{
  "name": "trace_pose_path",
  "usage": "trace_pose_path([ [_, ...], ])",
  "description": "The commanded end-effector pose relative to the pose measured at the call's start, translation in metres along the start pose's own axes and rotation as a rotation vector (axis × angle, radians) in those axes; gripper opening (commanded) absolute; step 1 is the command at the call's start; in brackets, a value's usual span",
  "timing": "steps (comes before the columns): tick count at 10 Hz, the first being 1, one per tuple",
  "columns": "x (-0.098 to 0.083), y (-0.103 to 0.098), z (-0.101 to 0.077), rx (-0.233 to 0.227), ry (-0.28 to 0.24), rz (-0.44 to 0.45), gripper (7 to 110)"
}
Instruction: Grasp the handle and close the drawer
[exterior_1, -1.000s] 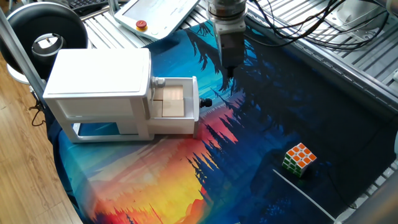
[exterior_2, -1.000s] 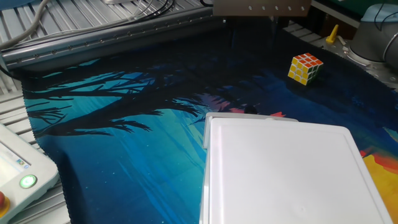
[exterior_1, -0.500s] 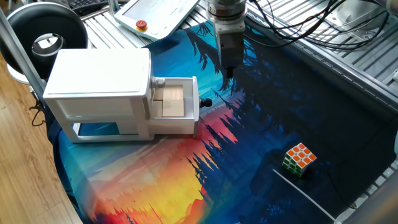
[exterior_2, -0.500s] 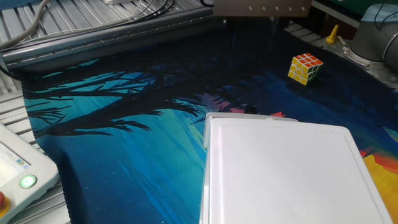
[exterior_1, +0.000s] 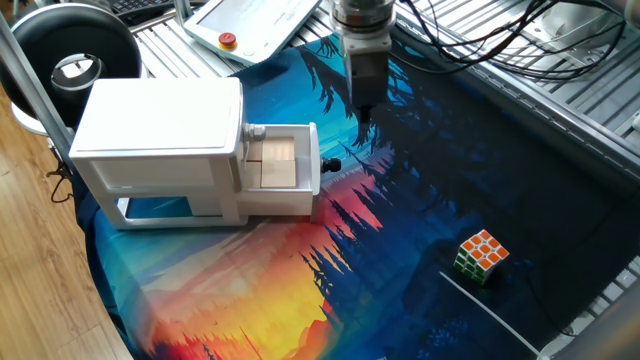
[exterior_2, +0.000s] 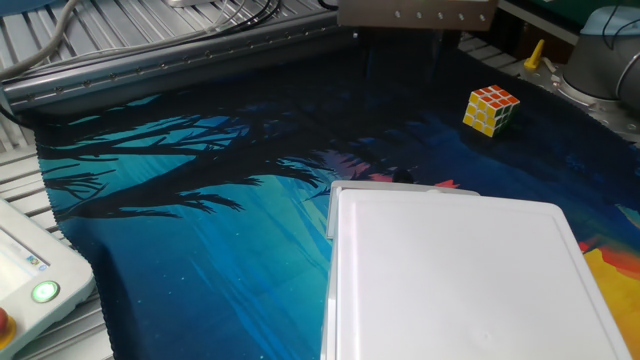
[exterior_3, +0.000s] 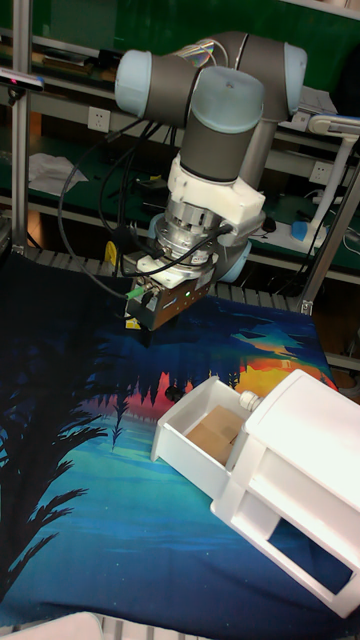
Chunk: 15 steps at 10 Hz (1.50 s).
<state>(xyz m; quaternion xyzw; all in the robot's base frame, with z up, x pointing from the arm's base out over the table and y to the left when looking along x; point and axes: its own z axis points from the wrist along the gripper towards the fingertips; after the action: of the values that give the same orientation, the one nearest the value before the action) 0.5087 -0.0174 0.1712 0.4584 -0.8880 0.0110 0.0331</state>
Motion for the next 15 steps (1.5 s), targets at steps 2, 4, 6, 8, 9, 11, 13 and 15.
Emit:
trace_pose_path([
  [2, -0.007, -0.004, 0.003, 0.005, -0.003, 0.0, 66],
  [4, -0.016, -0.01, 0.016, -0.003, -0.007, -0.002, 66],
  [6, -0.029, -0.013, 0.031, -0.006, -0.059, 0.002, 66],
  [8, -0.037, -0.011, 0.042, -0.016, -0.073, 0.008, 66],
  [9, -0.038, -0.012, 0.048, -0.006, -0.067, 0.014, 66],
  [11, -0.039, -0.012, 0.063, 0.013, -0.058, 0.032, 66],
  [13, -0.038, -0.008, 0.072, 0.006, -0.059, 0.023, 66],
  [15, -0.044, 0.01, 0.075, -0.037, -0.071, -0.002, 66],
])
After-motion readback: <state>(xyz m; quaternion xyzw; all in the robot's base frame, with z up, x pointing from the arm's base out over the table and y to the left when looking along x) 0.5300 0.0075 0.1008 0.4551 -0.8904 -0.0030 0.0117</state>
